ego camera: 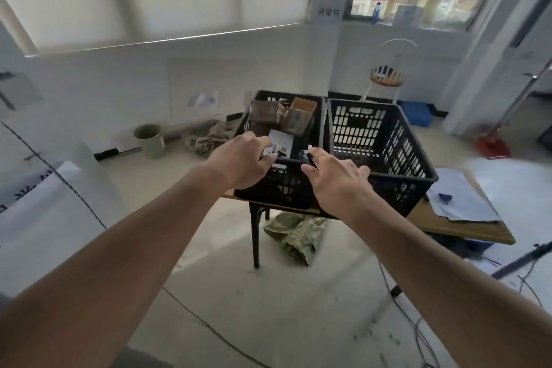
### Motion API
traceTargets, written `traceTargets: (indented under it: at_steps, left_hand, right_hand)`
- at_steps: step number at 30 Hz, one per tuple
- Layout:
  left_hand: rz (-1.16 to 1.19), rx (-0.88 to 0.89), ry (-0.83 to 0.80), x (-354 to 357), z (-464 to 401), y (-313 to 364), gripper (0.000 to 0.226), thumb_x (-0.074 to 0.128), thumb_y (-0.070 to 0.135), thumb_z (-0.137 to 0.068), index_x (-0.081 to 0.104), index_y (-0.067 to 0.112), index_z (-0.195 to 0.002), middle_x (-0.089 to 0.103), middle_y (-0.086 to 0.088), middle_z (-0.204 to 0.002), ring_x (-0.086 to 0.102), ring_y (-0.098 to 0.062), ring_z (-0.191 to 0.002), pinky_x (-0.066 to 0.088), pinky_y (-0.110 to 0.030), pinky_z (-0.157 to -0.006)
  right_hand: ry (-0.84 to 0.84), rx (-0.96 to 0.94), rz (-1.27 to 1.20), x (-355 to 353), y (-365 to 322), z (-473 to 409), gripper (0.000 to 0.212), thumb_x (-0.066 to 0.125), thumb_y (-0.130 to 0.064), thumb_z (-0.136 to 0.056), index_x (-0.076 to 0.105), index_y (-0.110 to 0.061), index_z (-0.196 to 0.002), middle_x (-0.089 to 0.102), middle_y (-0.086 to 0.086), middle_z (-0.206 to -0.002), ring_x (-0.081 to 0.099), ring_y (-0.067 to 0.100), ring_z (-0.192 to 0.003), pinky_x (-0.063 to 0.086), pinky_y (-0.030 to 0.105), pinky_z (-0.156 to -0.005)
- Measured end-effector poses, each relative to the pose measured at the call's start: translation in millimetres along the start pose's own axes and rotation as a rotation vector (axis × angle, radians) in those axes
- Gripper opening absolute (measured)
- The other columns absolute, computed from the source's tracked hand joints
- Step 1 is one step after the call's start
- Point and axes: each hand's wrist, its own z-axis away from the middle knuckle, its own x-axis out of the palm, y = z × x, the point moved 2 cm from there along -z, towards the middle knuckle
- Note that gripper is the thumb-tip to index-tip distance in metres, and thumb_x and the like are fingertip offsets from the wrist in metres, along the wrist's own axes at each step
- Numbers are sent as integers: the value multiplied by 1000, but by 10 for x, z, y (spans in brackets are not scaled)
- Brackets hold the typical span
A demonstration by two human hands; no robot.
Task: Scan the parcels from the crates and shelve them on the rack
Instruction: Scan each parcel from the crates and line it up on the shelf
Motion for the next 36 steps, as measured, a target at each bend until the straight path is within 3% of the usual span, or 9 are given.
traceTargets:
  at_steps: [7,18,24,29,31,34,36]
  left_hand:
    - [14,-18,-71,317,-1095,-225,42,45,47,-110,56,27,-145,57,-6,-140,57,-27,-126,50,-45,-102]
    - [54,-213,-183,1086,-2688,-595,41,51,43,-110,57,24,-146,59,-7,-142,56,-28,-128,48,-46,-108]
    - [117,-283,-270,1433,-3181,-854,47,53,37,-109,50,23,-153,55,-8,-147,60,-26,-121,51,-41,-104]
    - [96,-319,-364,1752,-3451,-1104,59,56,35,-108,37,19,-161,47,-15,-153,51,-35,-138,46,-48,-113]
    - [95,-338,-422,1882,-3523,-1190,66,62,34,-105,31,16,-161,48,-17,-151,53,-35,-134,50,-48,-109]
    - [174,-409,-504,2029,-3575,-1267,74,73,34,-99,31,11,-155,58,-12,-135,60,-27,-113,52,-37,-87]
    - [296,-464,-563,2152,-3601,-1336,78,79,34,-95,31,11,-154,61,-6,-129,61,-21,-110,52,-35,-89]
  right_hand:
    - [-36,5,-26,225,232,-1177,48,36,-61,-108,33,-49,-154,62,12,-137,49,40,-128,34,55,-93]
    - [-261,-85,-99,616,654,-2983,47,37,-54,-110,38,-47,-156,63,4,-142,49,42,-133,39,63,-104]
    - [-310,-118,-54,893,768,-3515,44,36,-55,-110,38,-48,-153,69,4,-130,53,43,-127,40,62,-103]
    - [-298,-142,-29,1148,721,-3773,42,33,-56,-109,36,-49,-151,69,7,-128,56,43,-122,41,62,-100]
    - [-296,-127,-21,1210,713,-3830,43,33,-56,-110,35,-50,-152,68,9,-128,56,44,-122,41,62,-100]
    - [-312,-104,-26,1301,710,-3891,44,32,-56,-110,34,-51,-154,69,10,-127,56,45,-122,40,62,-100]
    - [-308,-96,-38,1348,717,-3909,44,32,-57,-110,33,-52,-153,69,7,-127,57,43,-122,40,62,-100]
